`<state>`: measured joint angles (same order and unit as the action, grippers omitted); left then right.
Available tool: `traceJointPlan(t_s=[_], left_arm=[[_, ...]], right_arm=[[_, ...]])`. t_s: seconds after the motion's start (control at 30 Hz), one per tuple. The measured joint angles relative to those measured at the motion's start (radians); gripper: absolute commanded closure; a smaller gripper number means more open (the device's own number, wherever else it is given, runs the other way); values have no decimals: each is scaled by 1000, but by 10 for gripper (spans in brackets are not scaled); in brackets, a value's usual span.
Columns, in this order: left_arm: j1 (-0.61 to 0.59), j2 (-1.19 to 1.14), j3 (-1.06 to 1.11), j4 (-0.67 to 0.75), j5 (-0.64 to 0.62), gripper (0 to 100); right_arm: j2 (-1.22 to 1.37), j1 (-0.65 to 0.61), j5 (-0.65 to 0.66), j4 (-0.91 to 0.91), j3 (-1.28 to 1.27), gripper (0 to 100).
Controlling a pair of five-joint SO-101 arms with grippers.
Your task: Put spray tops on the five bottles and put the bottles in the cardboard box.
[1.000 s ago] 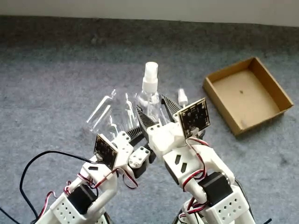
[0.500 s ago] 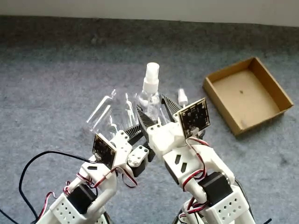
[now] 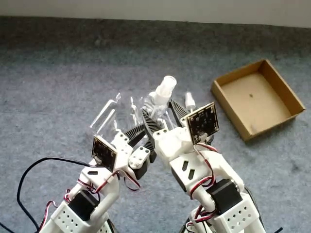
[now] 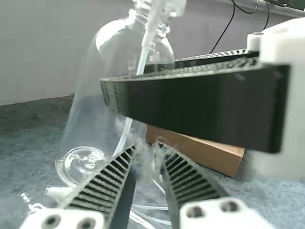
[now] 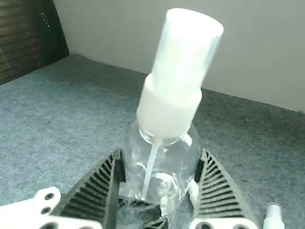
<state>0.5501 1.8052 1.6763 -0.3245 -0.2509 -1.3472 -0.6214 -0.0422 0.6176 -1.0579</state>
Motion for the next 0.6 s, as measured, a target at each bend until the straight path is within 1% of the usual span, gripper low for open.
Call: traceJointPlan(t_s=[0.27, 0.33, 0.47, 0.6], left_arm=[[-3, 0, 0, -15, 0, 994], [8, 0, 0, -64, 2, 994], [75, 0, 0, -147, 5, 994], [84, 0, 0, -187, 57, 994]], right_arm=[[0, 9, 0, 0, 0, 917], [0, 49, -2, 0, 0, 917], [0, 150, -2, 0, 0, 917], [0, 239, -2, 0, 0, 917]])
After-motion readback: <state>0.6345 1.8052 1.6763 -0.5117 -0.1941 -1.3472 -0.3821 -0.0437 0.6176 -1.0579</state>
